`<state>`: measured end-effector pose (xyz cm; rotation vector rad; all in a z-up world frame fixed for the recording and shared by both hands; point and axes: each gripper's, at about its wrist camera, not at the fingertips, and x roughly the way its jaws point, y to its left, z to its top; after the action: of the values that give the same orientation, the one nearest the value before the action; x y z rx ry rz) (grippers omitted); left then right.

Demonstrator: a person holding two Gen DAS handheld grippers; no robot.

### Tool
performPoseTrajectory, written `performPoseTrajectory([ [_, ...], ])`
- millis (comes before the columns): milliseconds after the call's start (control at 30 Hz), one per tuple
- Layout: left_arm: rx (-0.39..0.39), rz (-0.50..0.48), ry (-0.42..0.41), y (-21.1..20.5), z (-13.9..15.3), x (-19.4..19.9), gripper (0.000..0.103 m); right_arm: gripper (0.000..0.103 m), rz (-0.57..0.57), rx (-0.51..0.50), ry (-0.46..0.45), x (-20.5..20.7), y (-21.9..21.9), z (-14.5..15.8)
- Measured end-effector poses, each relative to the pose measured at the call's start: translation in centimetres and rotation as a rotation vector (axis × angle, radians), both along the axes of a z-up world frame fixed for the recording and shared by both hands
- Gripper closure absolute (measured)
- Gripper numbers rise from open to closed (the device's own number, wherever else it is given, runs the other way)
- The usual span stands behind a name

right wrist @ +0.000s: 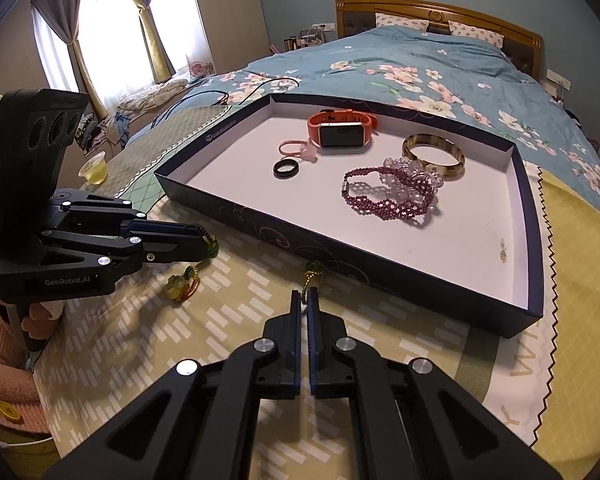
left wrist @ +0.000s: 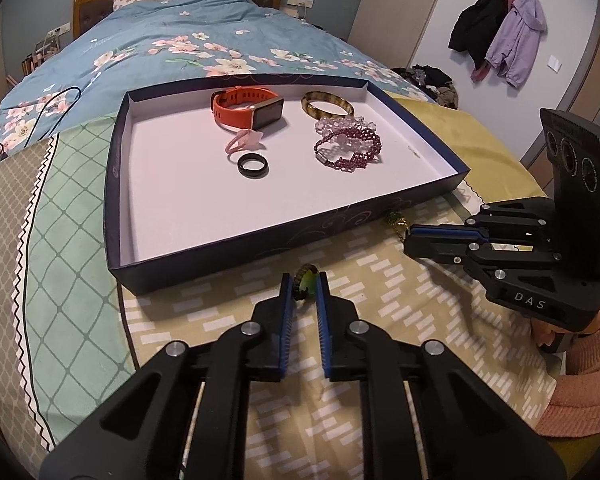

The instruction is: Organize jewelry

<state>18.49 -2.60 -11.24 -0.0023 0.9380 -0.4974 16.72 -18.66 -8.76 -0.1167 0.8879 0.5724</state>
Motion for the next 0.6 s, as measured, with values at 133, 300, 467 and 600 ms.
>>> performPoseTrajectory([
  [133,-0.009,0.006,-0.006,0.0,0.1,-0.3,0.091,0.102,-0.007,0.009,-0.01,-0.1,-0.3,0.2],
  [300,-0.023,0.01,-0.025,0.3,0.7,-0.8,0.091,0.102,-0.015,0.031,-0.022,-0.4,-0.7,0.6],
  [467,-0.035,0.016,-0.039,0.6,1.3,-1.2,0.091,0.101,-0.027,0.05,-0.016,-0.5,-1.1,0.7],
  [600,-0.036,0.018,-0.042,0.7,1.4,-1.4,0.091,0.084,-0.027,0.049,0.002,-0.2,-0.9,0.4],
])
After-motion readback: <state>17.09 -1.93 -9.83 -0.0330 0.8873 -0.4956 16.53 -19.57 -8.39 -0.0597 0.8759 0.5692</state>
